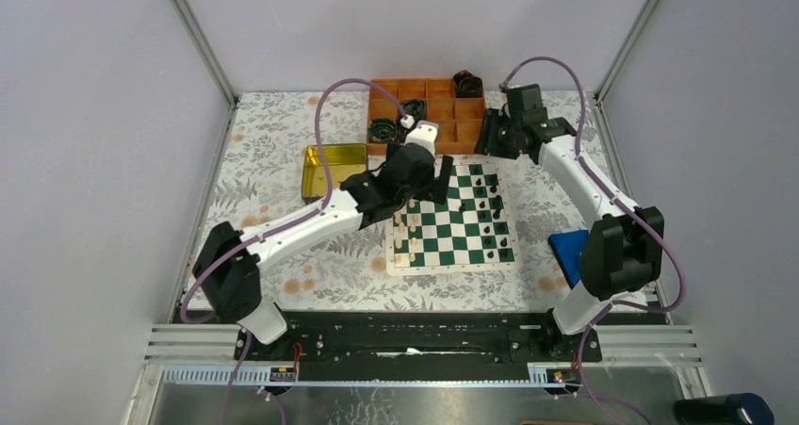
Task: Set up the chess pieces on the board
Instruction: Pick up the chess piece from the chessboard.
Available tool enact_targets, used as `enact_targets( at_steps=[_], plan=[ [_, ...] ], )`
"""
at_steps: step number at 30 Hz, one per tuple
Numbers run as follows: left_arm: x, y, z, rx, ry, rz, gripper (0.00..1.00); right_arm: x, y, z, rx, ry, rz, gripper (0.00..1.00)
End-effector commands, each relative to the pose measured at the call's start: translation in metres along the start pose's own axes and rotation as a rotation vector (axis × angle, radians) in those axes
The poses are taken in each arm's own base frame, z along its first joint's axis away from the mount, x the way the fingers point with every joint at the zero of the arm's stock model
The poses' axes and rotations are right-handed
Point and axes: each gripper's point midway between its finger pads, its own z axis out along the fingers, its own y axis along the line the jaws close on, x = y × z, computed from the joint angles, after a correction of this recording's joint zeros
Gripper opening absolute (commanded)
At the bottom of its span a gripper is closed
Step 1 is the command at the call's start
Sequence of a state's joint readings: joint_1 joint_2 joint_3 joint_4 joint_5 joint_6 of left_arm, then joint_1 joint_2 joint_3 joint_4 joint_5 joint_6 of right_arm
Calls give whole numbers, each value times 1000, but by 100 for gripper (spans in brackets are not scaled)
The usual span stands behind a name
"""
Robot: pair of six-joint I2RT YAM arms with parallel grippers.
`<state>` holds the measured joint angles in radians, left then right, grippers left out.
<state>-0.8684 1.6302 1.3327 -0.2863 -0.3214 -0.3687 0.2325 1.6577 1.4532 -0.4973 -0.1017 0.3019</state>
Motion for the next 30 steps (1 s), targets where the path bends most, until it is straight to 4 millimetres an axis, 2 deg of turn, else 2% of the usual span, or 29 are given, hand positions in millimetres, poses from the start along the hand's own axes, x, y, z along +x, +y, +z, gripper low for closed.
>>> enact_targets(
  at_steps=[1, 4, 8, 16, 20, 30],
  plan=[
    [4, 30, -19, -115, -35, -93, 99, 41, 21, -5, -11, 84, -94, 52],
    [3, 39, -33, -141, -52, -123, 99, 66, 30, 2, -21, 136, -120, 53],
    [2, 48, -46, -166, -66, -155, 99, 89, 32, 9, -24, 178, -127, 53],
    [13, 58, -53, -199, -55, -162, 99, 126, 21, 28, -7, 263, -135, 53],
    [17, 60, -51, -208, -47, -157, 99, 135, 20, 36, -2, 287, -142, 53],
    [22, 65, -46, -221, -32, -140, 99, 133, 19, 55, 12, 305, -147, 53]
  ],
)
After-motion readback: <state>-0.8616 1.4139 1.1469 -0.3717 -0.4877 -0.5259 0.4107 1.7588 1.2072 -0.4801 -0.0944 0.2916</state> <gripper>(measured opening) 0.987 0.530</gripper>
